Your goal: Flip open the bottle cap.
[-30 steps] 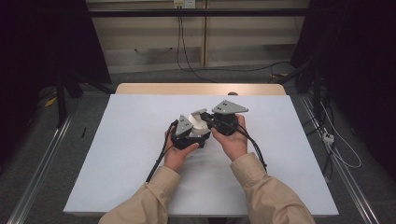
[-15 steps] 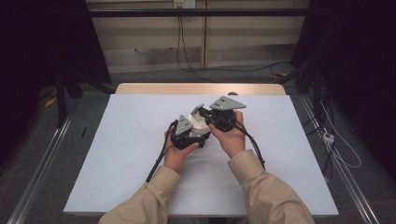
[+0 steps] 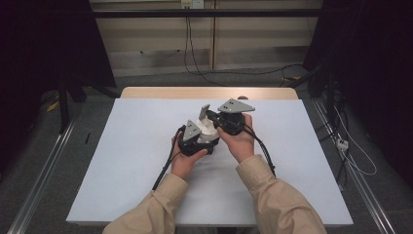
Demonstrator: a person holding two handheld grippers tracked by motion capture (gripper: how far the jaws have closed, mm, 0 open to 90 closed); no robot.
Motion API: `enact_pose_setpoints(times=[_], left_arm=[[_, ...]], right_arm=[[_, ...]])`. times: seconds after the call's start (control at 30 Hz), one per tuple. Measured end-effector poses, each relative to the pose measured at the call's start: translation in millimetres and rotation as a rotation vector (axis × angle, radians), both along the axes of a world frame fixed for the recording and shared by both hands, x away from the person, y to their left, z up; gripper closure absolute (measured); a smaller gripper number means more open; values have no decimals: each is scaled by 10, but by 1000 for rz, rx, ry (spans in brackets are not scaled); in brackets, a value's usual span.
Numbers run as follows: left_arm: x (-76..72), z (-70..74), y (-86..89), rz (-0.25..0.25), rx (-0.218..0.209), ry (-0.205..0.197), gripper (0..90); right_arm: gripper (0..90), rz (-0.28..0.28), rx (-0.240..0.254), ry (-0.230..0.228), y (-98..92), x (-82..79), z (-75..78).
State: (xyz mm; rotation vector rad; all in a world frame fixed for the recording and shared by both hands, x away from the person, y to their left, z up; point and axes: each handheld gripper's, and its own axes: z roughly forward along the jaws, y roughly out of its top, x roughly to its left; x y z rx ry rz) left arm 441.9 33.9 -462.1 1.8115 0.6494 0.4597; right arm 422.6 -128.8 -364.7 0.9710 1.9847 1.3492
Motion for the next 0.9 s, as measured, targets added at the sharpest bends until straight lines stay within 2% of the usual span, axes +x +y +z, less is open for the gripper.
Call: enact_pose_setpoints(times=[0.03, 0.07, 0.5, 0.9], left_arm=[[3, 3, 6, 2, 9, -8, 184], [-1, 0, -1, 0, -1, 1, 184], [-1, 0, -5, 0, -1, 1, 184], [2, -1, -3, -1, -2, 4, 184]], right_arm=[[900, -2, 2, 0, 3, 6, -1], [900, -2, 2, 1, 7, 10, -2], [900, 3, -28, 5, 83, 78, -15], [900, -3, -23, 2, 105, 131, -22]])
